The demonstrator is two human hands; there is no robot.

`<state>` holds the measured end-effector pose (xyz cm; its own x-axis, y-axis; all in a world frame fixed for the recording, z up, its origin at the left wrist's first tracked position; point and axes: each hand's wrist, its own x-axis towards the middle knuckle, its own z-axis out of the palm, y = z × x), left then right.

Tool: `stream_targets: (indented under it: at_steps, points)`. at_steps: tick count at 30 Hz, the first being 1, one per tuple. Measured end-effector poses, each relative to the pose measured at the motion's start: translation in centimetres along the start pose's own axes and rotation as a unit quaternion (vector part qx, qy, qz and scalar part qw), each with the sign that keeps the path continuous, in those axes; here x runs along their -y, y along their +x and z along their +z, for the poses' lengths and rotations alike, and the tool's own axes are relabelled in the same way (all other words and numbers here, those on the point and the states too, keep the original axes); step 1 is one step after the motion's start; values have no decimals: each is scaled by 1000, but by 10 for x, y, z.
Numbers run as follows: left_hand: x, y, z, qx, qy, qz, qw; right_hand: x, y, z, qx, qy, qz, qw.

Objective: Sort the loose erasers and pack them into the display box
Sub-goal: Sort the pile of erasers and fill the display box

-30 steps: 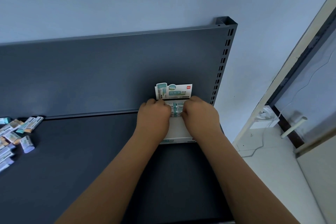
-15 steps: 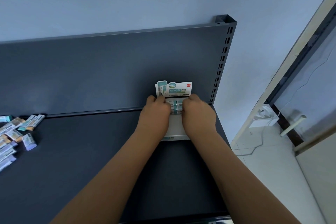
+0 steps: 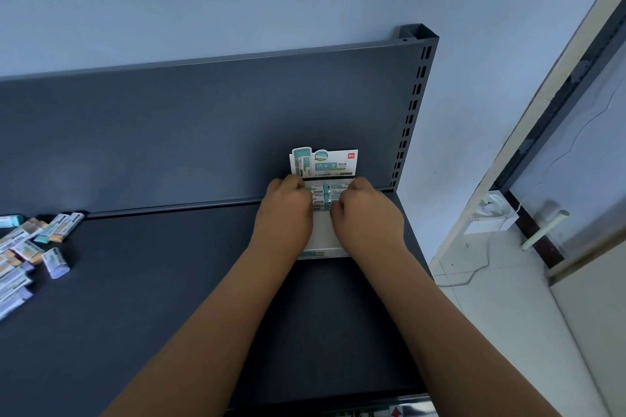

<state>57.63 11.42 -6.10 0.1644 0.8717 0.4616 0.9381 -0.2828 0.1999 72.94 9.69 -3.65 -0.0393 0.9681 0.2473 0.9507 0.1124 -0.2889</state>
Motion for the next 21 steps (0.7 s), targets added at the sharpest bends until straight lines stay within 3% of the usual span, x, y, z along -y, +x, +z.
stream_targets:
  at_steps: [9, 14, 21]
  points:
    - [-4, -8, -28, 37, -19, -40, 998, -11, -12, -10, 52, -47, -79, 994]
    - [6, -35, -73, 5, -51, -68, 996, 11, -48, -26, 35, 53, -62, 996]
    - [52, -83, -109, 77, -21, -85, 993, 83, -83, -20, 16, 168, -34, 985]
